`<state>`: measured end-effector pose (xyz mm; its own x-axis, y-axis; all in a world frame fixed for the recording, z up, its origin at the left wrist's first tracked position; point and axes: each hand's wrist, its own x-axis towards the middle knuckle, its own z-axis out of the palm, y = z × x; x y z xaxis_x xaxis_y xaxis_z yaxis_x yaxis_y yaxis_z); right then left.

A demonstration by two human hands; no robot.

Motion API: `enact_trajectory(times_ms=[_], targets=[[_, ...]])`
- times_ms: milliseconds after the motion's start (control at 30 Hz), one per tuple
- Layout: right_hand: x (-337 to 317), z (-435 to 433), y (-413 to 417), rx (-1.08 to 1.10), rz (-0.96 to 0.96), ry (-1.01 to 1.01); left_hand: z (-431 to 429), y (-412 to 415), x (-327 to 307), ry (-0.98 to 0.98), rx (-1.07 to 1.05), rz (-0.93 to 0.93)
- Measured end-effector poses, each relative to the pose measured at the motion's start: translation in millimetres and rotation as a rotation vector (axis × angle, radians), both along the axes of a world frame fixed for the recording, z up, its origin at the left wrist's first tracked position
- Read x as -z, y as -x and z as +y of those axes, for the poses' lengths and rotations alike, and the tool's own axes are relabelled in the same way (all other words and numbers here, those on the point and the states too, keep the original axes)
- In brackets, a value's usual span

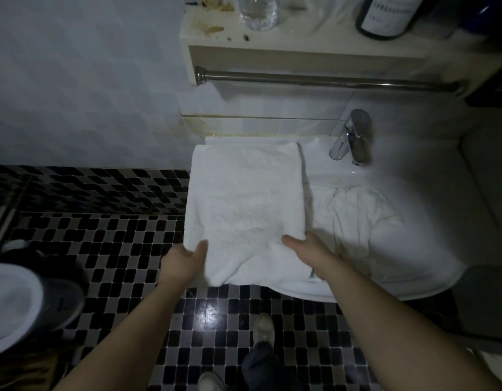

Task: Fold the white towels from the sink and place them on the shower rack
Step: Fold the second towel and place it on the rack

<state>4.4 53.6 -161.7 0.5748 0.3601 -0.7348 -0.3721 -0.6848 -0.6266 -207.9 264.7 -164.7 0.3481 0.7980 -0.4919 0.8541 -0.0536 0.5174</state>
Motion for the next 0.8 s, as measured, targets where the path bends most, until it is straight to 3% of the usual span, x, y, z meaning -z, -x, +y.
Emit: enact_trajectory(times_ms=[100, 167, 333, 433, 567, 700, 800], targets=[[-5, -2, 3, 0.004, -0.329, 0.028, 8, 9, 2, -0.065, -0.113, -0.148], [-7, -4, 7, -0.020, -0.389, 0.053, 15, 12, 0, -0.055, -0.112, -0.141], [1, -19, 29, -0.068, -0.125, 0.210, 7, 31, 18, 0.008, 0.031, 0.088], [1, -19, 29, -0.026, -0.061, 0.211, 10, 38, 24, 0.066, -0.048, 0.027], [5, -23, 28, 0.002, -0.016, 0.081, 10, 42, 28, 0.365, -0.177, -0.149], [7, -27, 28, -0.019, 0.057, 0.059, 0, 49, 35, 0.258, -0.109, -0.123], [10, -17, 22, -0.046, 0.024, 0.080, -5, 40, 34, 0.202, -0.180, -0.091]])
